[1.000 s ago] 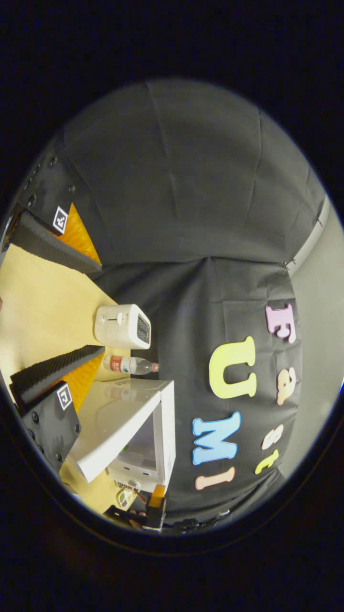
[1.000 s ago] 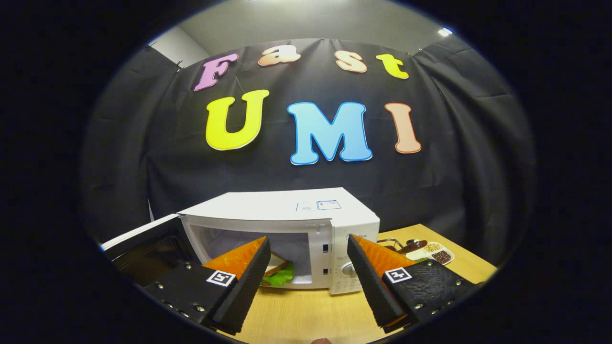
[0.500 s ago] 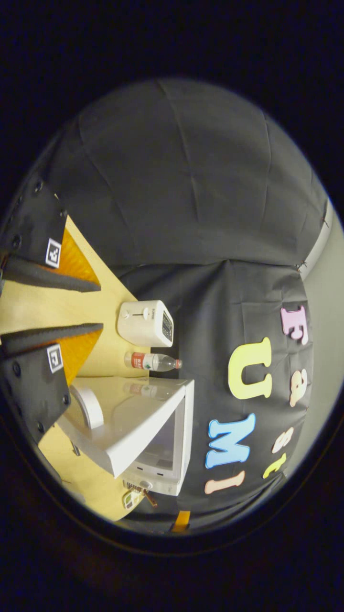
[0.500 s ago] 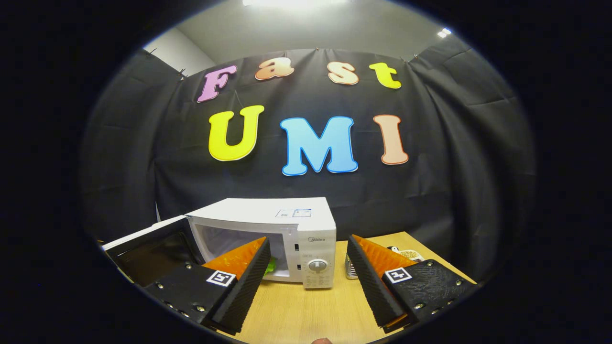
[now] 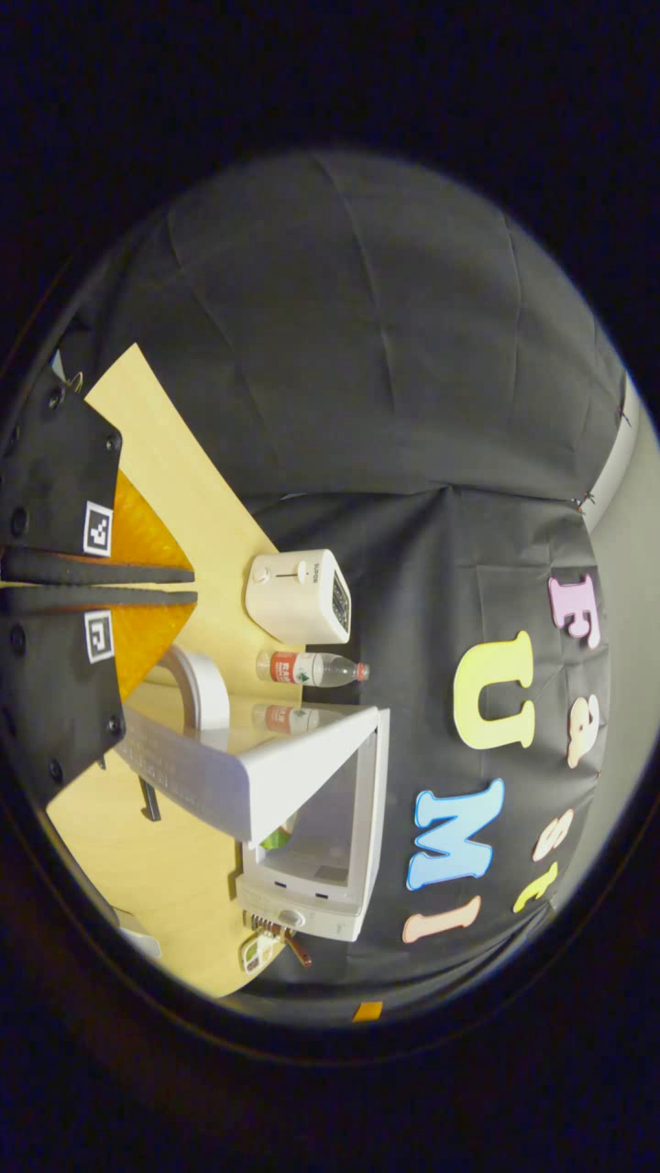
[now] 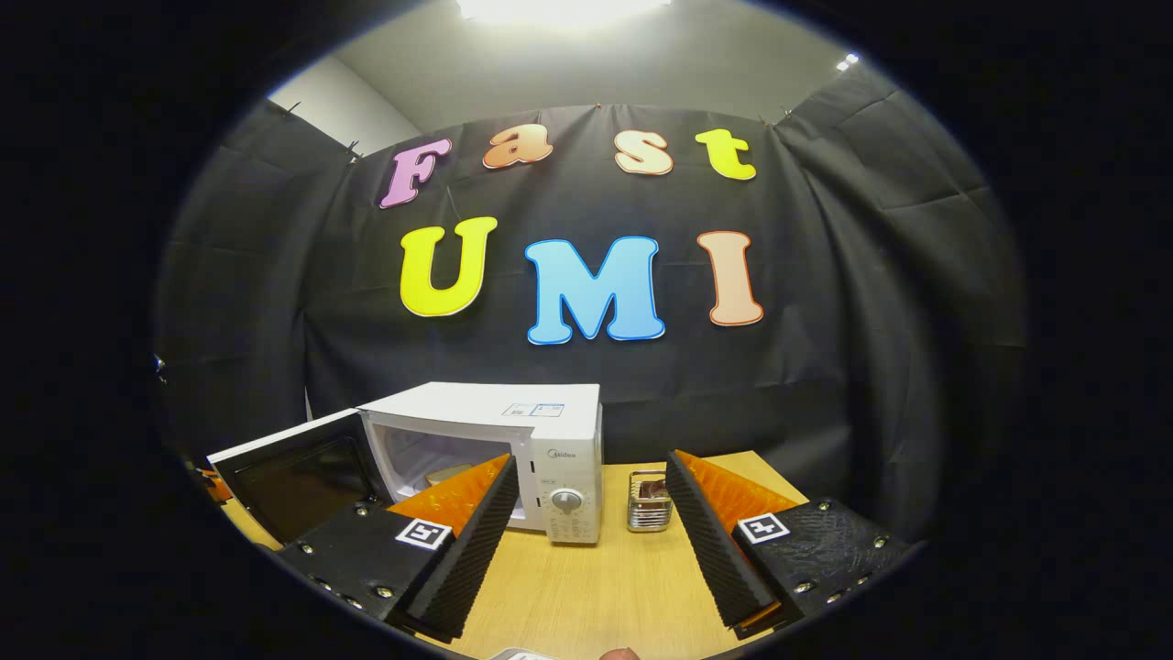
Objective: Open the microwave oven with the left hand, put the food in, and close the microwave oven.
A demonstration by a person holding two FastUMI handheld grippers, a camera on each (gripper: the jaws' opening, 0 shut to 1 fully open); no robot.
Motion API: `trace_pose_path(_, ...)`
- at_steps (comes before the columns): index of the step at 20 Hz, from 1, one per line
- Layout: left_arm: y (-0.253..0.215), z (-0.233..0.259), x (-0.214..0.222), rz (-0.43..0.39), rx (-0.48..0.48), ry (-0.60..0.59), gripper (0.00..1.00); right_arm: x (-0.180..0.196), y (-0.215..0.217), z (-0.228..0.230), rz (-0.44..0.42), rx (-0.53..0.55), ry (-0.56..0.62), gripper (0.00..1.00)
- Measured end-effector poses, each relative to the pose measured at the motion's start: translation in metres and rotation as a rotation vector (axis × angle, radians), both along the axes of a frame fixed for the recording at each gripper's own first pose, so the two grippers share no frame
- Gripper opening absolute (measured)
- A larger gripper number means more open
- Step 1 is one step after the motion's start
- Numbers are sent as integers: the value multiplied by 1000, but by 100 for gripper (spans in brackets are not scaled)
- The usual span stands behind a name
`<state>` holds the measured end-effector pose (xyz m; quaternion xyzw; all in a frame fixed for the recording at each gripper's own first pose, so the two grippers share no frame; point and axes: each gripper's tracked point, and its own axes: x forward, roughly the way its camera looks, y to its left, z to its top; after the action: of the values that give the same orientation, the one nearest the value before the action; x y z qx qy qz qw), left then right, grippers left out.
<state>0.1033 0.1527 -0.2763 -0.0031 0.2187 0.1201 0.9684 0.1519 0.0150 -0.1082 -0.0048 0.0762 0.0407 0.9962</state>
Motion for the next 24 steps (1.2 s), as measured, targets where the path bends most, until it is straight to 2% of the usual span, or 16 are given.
trace_pose_path(2, -14, -2, -3, -7, -25, 5, 7, -8, -12, -1, 9, -3, 6, 98)
trace_pose_path(4, -28, -3, -5, -17, -9, 11, 11, -17, -26, -1, 13, -11, 10, 98)
trace_pose_path(5, -36, -1, -5, -25, -1, 10, 4, -21, -32, -1, 12, -9, 9, 98)
trace_pose_path(7, -58, 3, -4, -47, -5, 5, 10, -26, -42, -2, 16, 5, 16, 98)
trace_pose_path(9, -81, 6, -2, -75, -1, 0, 11, -32, -55, -3, 13, 17, 26, 98)
trace_pose_path(10, -93, 7, 0, -92, -2, 1, 7, -36, -61, -4, 8, 21, 33, 98)
trace_pose_path(17, -171, 12, 22, -257, -11, 3, 7, -58, -93, -10, -52, 29, 70, 98)
trace_pose_path(20, -196, 15, 37, -323, -35, -3, 5, -63, -97, -14, -82, 49, 94, 98)
trace_pose_path(21, -204, 17, 41, -346, -41, -8, 7, -63, -97, -13, -90, 52, 93, 98)
trace_pose_path(24, -226, 26, 56, -424, -57, -22, 8, -62, -94, -13, -111, 44, 96, 98)
